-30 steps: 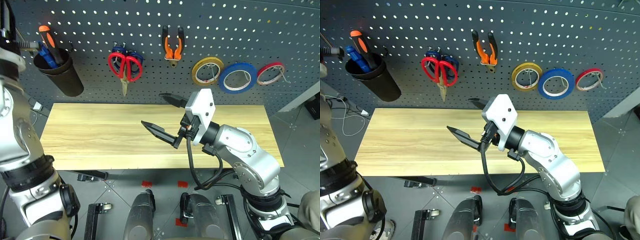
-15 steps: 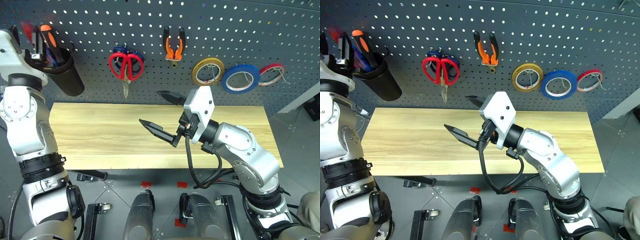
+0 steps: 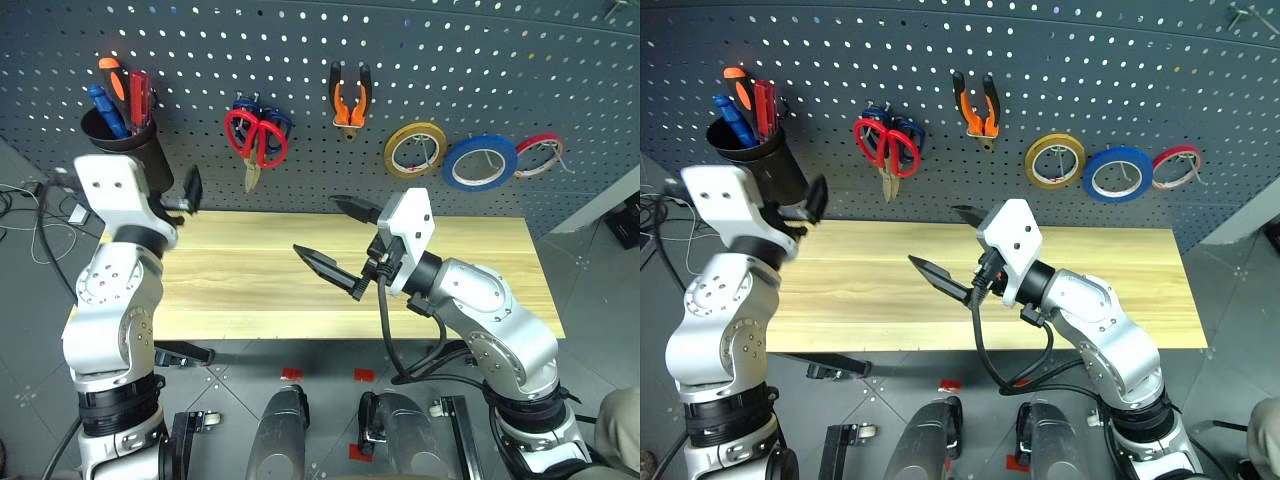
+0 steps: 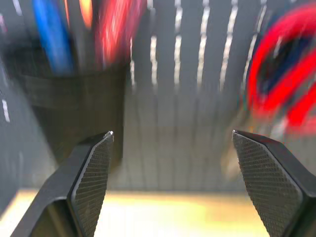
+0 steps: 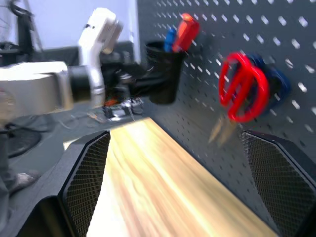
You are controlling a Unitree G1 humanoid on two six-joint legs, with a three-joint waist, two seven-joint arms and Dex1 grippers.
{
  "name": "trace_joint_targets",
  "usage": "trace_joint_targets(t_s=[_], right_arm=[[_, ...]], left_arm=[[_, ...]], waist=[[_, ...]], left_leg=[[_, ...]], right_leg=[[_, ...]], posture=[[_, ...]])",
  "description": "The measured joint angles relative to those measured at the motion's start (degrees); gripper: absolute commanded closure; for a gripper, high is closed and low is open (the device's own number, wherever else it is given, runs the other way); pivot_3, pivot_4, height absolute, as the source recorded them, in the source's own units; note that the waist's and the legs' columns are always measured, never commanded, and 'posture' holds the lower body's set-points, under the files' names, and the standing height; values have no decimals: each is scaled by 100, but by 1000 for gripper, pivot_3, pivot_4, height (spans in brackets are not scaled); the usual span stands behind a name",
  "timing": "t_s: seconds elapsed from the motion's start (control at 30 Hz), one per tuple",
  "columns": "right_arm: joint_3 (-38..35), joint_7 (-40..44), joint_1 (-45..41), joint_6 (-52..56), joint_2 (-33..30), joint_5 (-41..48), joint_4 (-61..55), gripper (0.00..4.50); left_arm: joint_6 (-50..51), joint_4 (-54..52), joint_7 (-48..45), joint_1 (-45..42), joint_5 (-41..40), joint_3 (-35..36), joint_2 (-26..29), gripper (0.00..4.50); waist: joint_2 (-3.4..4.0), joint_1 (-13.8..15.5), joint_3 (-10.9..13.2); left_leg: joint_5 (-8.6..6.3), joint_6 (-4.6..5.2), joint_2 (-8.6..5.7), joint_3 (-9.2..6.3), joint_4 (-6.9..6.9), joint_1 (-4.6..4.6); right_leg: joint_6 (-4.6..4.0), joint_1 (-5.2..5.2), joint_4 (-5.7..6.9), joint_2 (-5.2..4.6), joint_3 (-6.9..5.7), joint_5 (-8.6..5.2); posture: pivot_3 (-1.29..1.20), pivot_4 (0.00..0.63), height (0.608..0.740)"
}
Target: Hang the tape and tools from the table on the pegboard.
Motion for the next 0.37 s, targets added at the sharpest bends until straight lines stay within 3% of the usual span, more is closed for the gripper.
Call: trace_joint_targets(t_s=[0.23, 0.37], right_arm=[[-736, -1273, 762, -1751, 748, -811, 2113, 0], [-1102, -1616, 814, -2422, 750, -1086, 2895, 0]], left_arm=[[-376, 139, -271, 747, 200, -195, -32, 458], [-678, 555, -355, 882, 342, -295, -133, 458]], waist=[[10, 10, -206], [17, 8, -369]], left_leg=[[10, -12, -1, 2, -11, 10], [10, -11, -2, 6, -16, 20]], right_leg=[[-19, 3, 3, 2, 1, 12], [-19, 8, 3, 3, 5, 12]], posture=[[102, 155, 740], [92, 127, 740]])
